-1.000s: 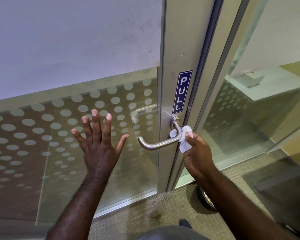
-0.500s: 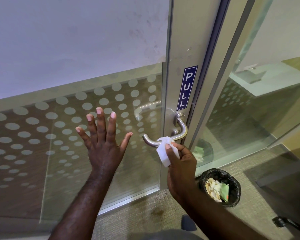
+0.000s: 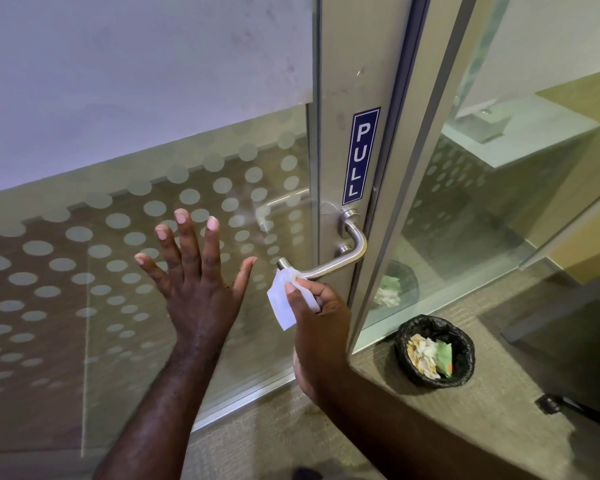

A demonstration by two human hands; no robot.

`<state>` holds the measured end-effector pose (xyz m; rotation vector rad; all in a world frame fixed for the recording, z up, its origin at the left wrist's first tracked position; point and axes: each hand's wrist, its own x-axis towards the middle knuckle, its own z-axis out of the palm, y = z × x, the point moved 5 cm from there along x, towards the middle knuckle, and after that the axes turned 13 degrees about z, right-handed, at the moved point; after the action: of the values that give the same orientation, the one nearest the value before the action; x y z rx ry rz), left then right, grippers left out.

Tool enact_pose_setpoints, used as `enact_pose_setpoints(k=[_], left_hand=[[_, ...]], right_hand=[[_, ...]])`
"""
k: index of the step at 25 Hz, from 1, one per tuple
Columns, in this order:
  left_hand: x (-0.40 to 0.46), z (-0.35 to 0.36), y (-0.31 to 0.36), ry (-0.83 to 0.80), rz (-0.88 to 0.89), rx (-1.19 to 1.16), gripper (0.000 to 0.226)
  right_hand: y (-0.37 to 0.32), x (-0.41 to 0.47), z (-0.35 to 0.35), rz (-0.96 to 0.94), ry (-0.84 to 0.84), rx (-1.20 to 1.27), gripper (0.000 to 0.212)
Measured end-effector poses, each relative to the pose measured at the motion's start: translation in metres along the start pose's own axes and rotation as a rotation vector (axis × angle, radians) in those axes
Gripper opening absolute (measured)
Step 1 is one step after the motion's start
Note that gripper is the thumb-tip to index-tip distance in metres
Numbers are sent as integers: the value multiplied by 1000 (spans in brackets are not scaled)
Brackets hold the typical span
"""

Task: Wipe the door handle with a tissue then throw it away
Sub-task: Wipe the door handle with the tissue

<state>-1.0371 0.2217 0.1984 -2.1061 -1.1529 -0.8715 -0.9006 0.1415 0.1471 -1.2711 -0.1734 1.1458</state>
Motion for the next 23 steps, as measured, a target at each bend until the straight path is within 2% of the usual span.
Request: enact_pose_setpoints(k=[3,7,12,15,18,22,23], left_hand=[[-1,0,-1,2,-1,2,107],[-1,1,-1,7,5,13,108],[-1,2,-2,-13,3,35,110],[-1,2,-1,-17,12,52,110],[-2,3,-1,-2,23,80,110],[-2,2,0,27,32,101,104],[-3,2,0,34,31,100,102]], right_hand=[[4,-1,3,26,-58,-5,16],[5,-9,-17,116,-189,-71,11],[-31,0,-70,137,-187,-116,4],[-68,14,-94,17,-139,-166,11],[-103,29,-105,-149,-64,-214,5],[-148,36,-89,-533,53,-446,15],[-156,34,-81,-635,70,-477,12]])
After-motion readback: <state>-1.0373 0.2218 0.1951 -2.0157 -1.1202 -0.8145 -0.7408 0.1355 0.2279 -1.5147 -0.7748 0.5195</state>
